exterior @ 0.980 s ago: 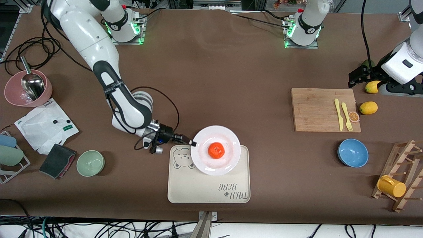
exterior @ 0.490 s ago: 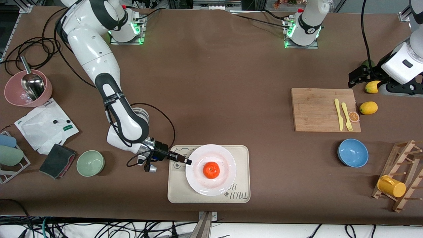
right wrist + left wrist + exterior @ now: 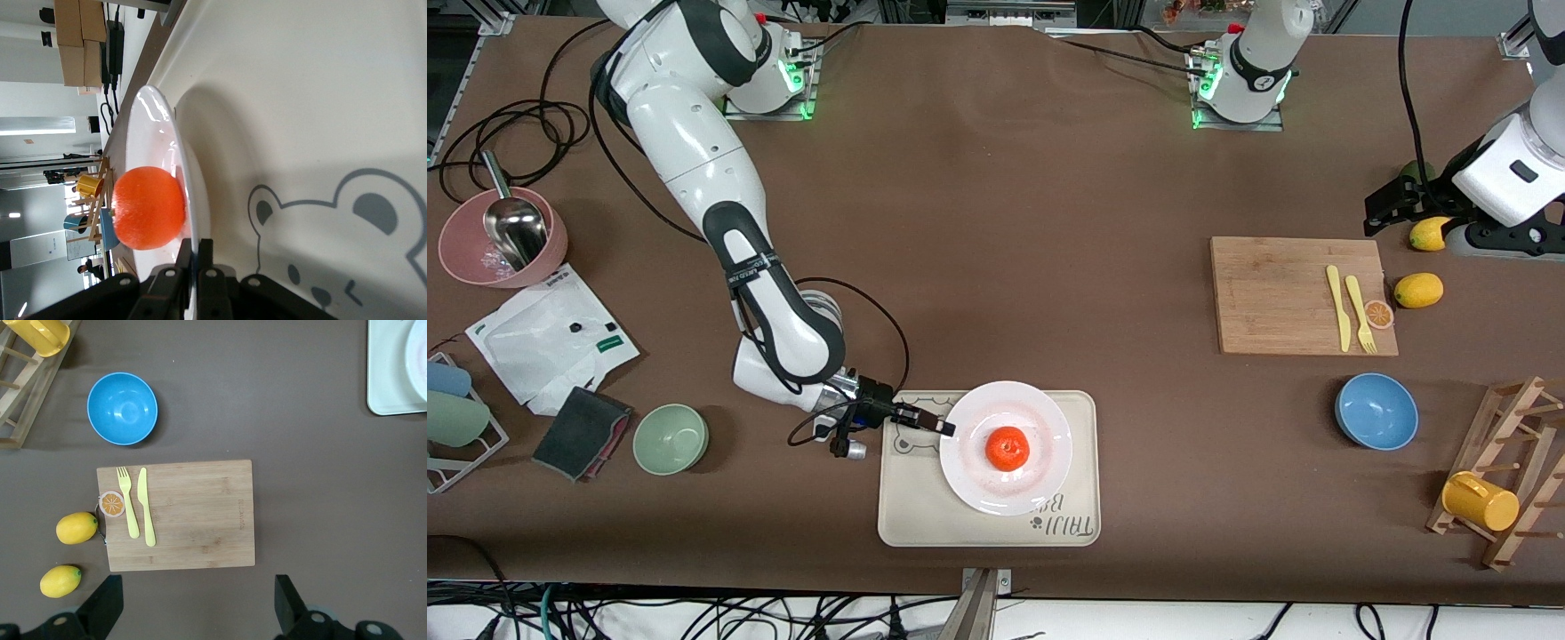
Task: Place orange and plate with both arms
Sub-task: 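Open the right gripper and release the plate rim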
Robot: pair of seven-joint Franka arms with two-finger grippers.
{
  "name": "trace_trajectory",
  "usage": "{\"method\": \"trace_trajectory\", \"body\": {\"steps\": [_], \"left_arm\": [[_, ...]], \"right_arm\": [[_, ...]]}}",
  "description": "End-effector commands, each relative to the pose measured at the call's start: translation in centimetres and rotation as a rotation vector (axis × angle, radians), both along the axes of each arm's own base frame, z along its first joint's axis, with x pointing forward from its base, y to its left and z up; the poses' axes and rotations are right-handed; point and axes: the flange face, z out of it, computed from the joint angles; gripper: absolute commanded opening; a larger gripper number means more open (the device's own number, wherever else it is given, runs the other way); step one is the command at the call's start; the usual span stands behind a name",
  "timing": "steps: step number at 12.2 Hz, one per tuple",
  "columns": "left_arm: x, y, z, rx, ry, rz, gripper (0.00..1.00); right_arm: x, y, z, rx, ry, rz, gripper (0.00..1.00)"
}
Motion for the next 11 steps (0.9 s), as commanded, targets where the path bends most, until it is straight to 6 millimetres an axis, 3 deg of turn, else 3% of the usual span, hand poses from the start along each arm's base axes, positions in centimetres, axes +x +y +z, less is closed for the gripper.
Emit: {"method": "trace_trajectory", "body": {"steps": [1, 4, 5, 11], "left_arm": [[-0.2, 0.3, 0.3, 0.026, 0.003, -0.017, 1.0], [-0.2, 0.3, 0.3, 0.026, 0.003, -0.017, 1.0], [-0.2, 0.3, 0.3, 0.026, 0.003, -0.017, 1.0], [-0.2, 0.3, 0.3, 0.026, 0.003, -0.017, 1.0]], "right_arm": [[0.8, 0.0, 0.3, 0.002, -0.003, -0.002, 0.28], [1.0, -0.4, 1.2, -0.01, -0.017, 0.001, 0.46], [0.7, -0.6, 1.7, -0.031, -0.02, 0.019, 0.56], [-1.1, -1.4, 7.8, -0.179, -0.084, 0.136, 0.6]]}}
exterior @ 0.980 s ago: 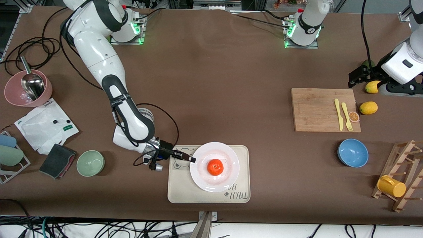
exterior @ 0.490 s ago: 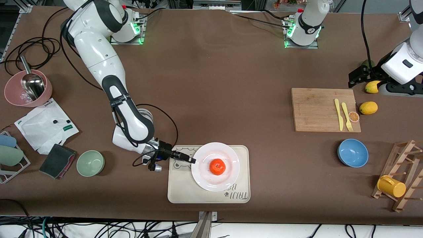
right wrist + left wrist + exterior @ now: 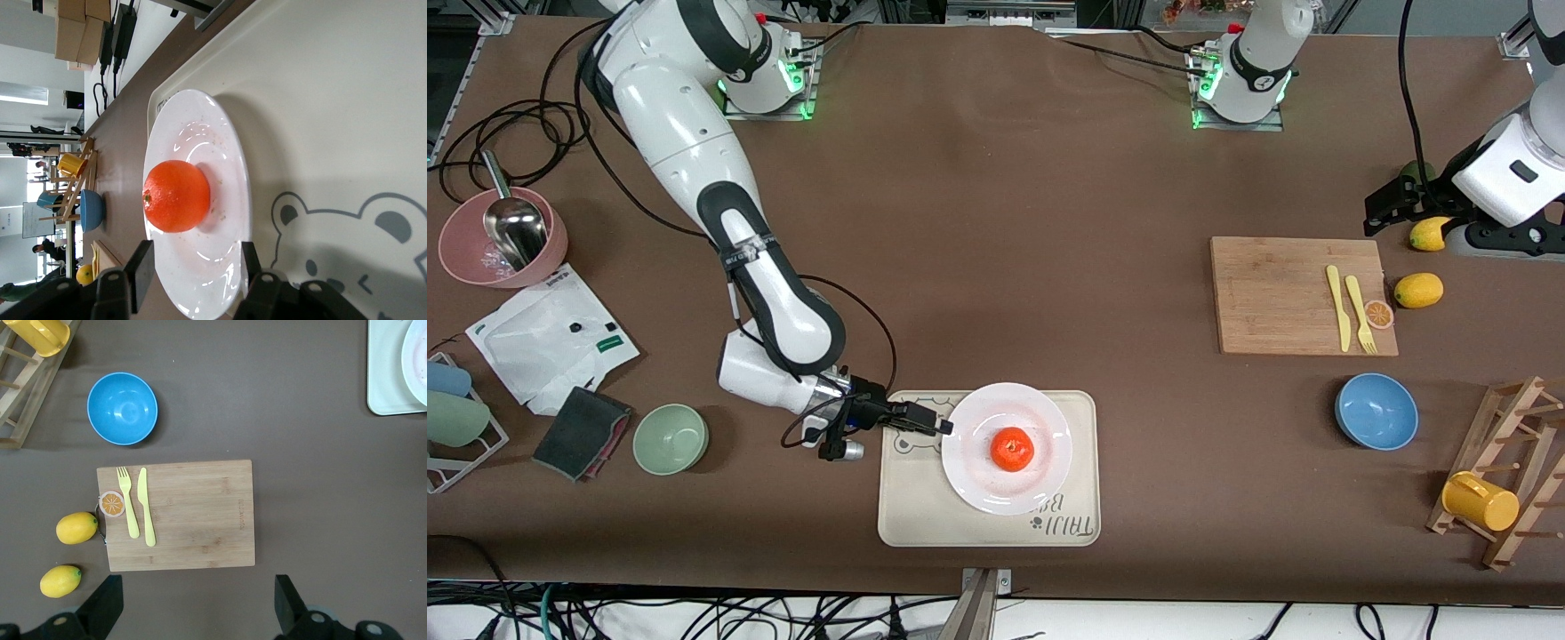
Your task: Place orange and plate with both arms
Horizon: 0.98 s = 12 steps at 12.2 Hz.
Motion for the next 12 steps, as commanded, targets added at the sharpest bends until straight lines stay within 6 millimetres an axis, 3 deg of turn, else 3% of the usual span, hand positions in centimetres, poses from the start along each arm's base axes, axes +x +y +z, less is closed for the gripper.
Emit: {"method": "trace_trajectory", "body": {"steps": [1, 6, 7, 9, 10, 12], "left_arm": [[-0.2, 0.3, 0.3, 0.026, 0.003, -0.017, 1.0], [-0.2, 0.3, 0.3, 0.026, 0.003, -0.017, 1.0], [-0.2, 0.3, 0.3, 0.026, 0.003, -0.017, 1.0], [-0.2, 0.3, 0.3, 0.026, 0.003, -0.017, 1.0], [-0.2, 0.3, 0.3, 0.026, 0.003, -0.017, 1.0], [-0.2, 0.3, 0.3, 0.026, 0.003, -0.017, 1.0]], "right_arm": [[-2.6, -1.8, 3.3, -0.09, 0.007, 0.05, 0.61], [-10.6, -8.5, 9.8, -0.256, 0.036, 0.174, 0.66], [-11.6, -10.4, 11.1, -0.281, 0.041, 0.198, 0.75], [-12.4, -14.5, 14.2, -0.319, 0.066, 0.277, 0.99], [-12.3, -16.9, 15.6, -0.349, 0.078, 0.302, 1.0], [-12.9, -19.7, 19.5, -0.457, 0.057, 0.359, 1.0]]}}
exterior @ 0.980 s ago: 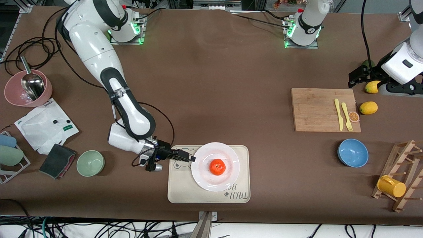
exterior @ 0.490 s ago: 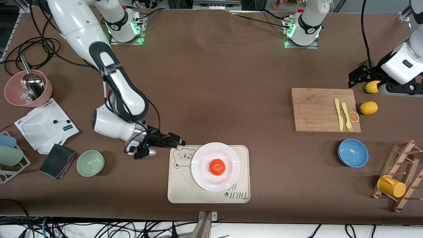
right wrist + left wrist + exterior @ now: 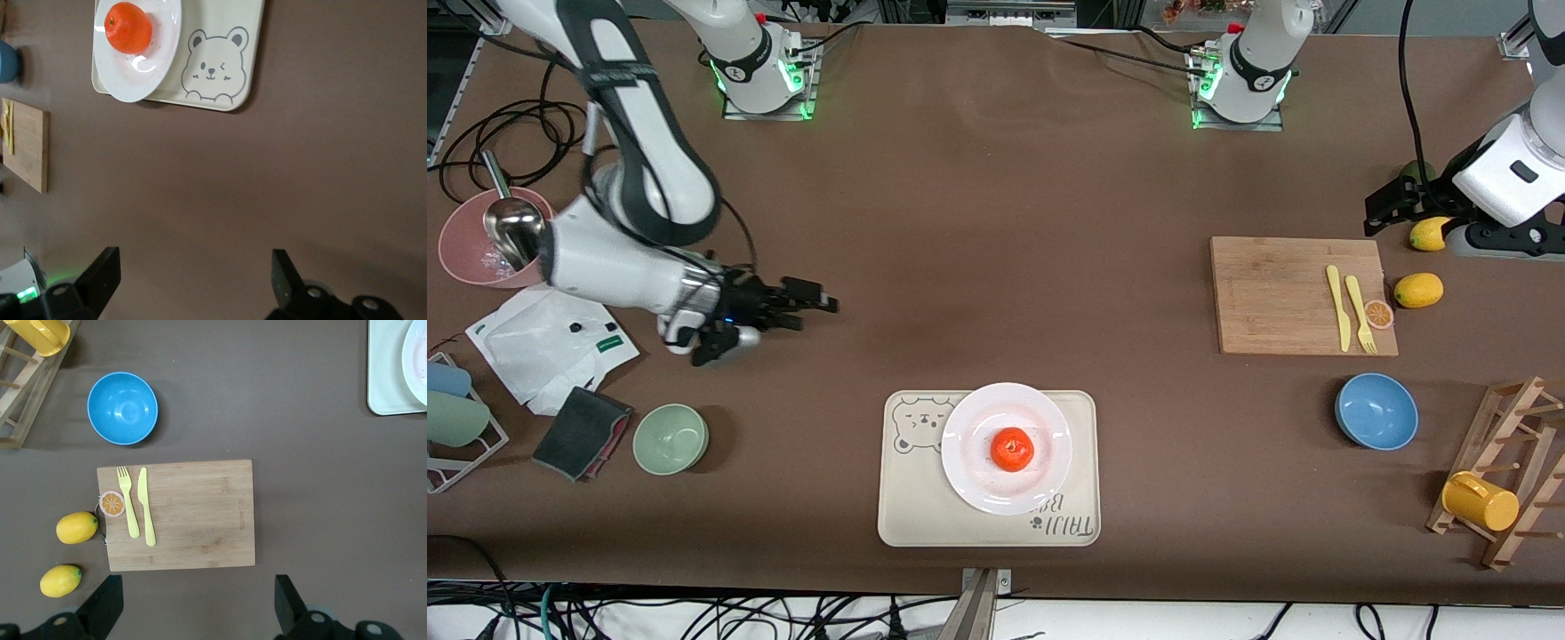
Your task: Place orange and plate with both arms
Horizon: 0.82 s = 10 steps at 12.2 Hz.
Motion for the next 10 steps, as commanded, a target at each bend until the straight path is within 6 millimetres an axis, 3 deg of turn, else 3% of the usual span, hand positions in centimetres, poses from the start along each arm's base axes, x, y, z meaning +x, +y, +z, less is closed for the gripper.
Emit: {"method": "trace_trajectory", "body": {"steps": [1, 4, 6, 8, 10], "left_arm": [[-0.2, 0.3, 0.3, 0.026, 0.002, -0.017, 1.0], [-0.2, 0.4, 0.3, 0.026, 0.002, -0.016, 1.0], [-0.2, 0.4, 0.3, 0.026, 0.002, -0.016, 1.0], [-0.2, 0.4, 0.3, 0.026, 0.002, -0.016, 1.0], [-0.2, 0.4, 0.3, 0.026, 0.002, -0.016, 1.0]], "right_arm": [[-2.1, -2.6, 5.5, -0.157, -0.009, 0.054, 1.0], [-2.3, -3.5, 14.6, -0.363, 0.008, 0.084, 1.0], [-1.8, -4.0, 19.4, -0.456, -0.005, 0.098, 1.0], [-1.9, -4.5, 21.6, -0.505, -0.001, 0.088, 1.0], [-1.9, -4.7, 22.2, -0.509, -0.003, 0.088, 1.0]]}}
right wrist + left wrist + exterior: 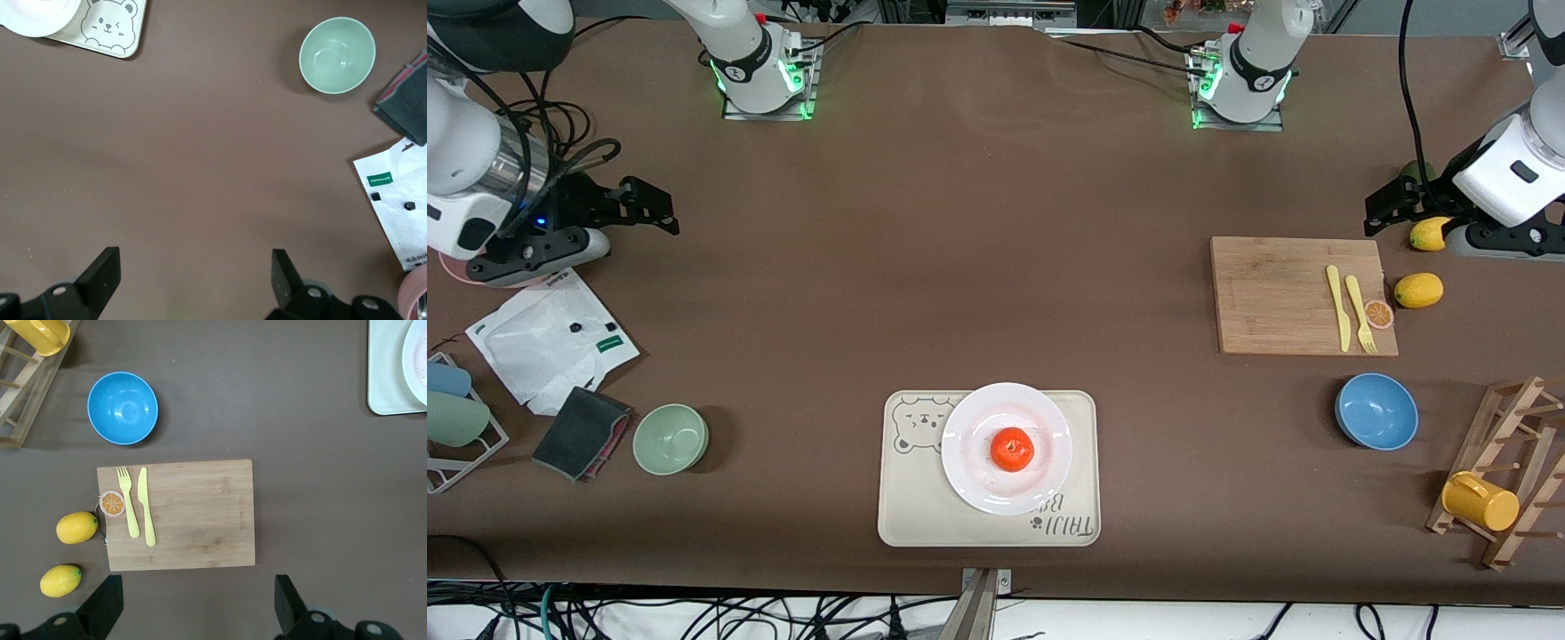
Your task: Place orange and plate with both arms
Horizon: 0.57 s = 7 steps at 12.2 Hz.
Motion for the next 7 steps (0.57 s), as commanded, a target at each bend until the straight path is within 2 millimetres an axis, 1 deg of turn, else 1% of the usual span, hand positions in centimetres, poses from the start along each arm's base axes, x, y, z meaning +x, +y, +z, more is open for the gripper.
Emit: {"method": "trace_trajectory", "body": {"steps": [1, 2, 3, 5, 6, 7], "left_arm": [[-0.2, 0.4, 0.3, 0.026, 0.003, -0.016, 1.0], [-0.2, 0.4, 0.3, 0.026, 0.003, -0.016, 1.0], [-0.2, 0.4, 0.3, 0.026, 0.003, -0.016, 1.0], [-0.3, 0.4, 0.3, 0.026, 0.009, -0.018, 1.0], [-0.3, 0.4, 0.3, 0.026, 0.009, -0.018, 1.0], [-0.3, 0.4, 0.3, 0.026, 0.009, -0.018, 1.0]], "right_arm": [[0.9, -0.4, 0.1, -0.038, 0.011, -0.013, 1.0], [1.5, -0.6, 0.0, -0.062, 0.006, -0.01, 1.0], [1.6, -0.6, 0.9, -0.087, -0.014, -0.003, 1.0], [1.5, -1.3, 0.9, -0.087, 0.004, -0.016, 1.0], [1.6, -2.1, 0.9, -0.083, 0.005, -0.03, 1.0], [1.7, -2.2, 0.9, -0.082, 0.005, -0.032, 1.0]]}}
